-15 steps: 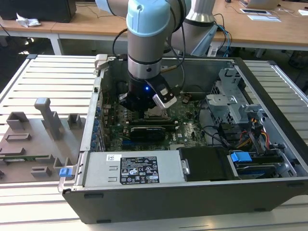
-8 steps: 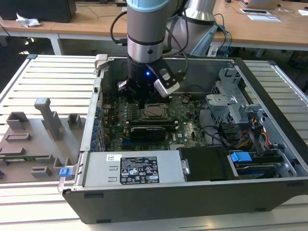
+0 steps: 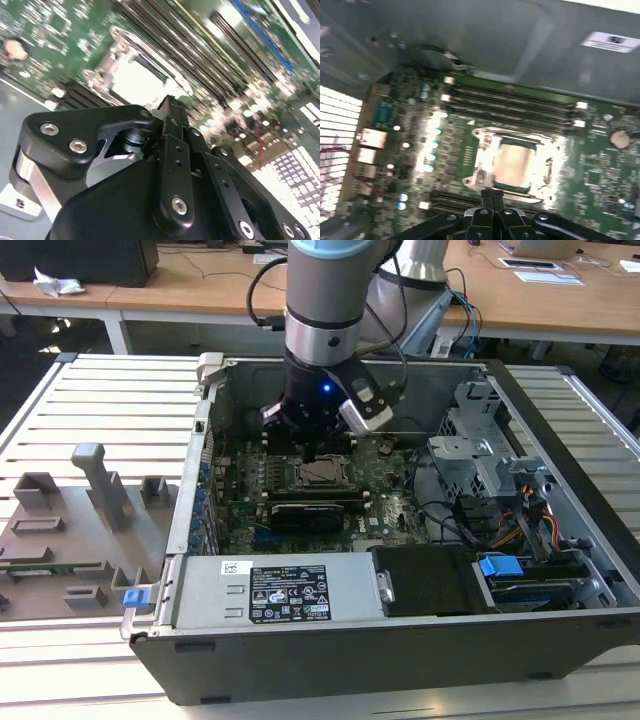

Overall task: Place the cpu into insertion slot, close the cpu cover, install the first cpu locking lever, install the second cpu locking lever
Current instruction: 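Install the second cpu locking lever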

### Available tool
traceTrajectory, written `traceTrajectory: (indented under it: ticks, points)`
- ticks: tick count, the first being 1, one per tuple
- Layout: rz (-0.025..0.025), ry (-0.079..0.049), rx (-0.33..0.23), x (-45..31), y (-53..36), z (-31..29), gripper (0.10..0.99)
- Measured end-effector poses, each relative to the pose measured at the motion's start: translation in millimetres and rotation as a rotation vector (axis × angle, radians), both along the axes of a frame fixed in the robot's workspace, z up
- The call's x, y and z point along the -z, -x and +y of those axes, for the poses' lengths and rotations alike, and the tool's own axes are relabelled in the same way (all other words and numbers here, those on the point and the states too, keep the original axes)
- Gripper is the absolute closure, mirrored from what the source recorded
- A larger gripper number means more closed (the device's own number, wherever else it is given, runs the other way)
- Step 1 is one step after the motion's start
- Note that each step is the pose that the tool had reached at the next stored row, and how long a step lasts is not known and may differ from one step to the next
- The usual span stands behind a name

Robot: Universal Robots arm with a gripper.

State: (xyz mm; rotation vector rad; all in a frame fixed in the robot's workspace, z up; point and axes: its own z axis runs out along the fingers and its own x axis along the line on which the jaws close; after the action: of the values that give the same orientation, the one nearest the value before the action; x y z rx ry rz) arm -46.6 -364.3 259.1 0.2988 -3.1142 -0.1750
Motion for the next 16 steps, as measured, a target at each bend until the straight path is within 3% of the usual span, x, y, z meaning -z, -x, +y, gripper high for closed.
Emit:
traceTrajectory:
  ticks: [1,4,6,10,16]
  points:
    - [0.0001,0.0,0.0,0.0,-10.1,1.0,0.98]
    - [0.0002,0.004,0.0,0.0,-14.2,0.2,0.98]
    - [0.0002,0.004,0.0,0.2,-14.2,-10.7,0.98]
    - [0.0003,0.004,0.0,0.7,-14.1,-22.2,0.98]
    - [0.0003,0.004,0.0,6.3,-13.5,-32.2,0.98]
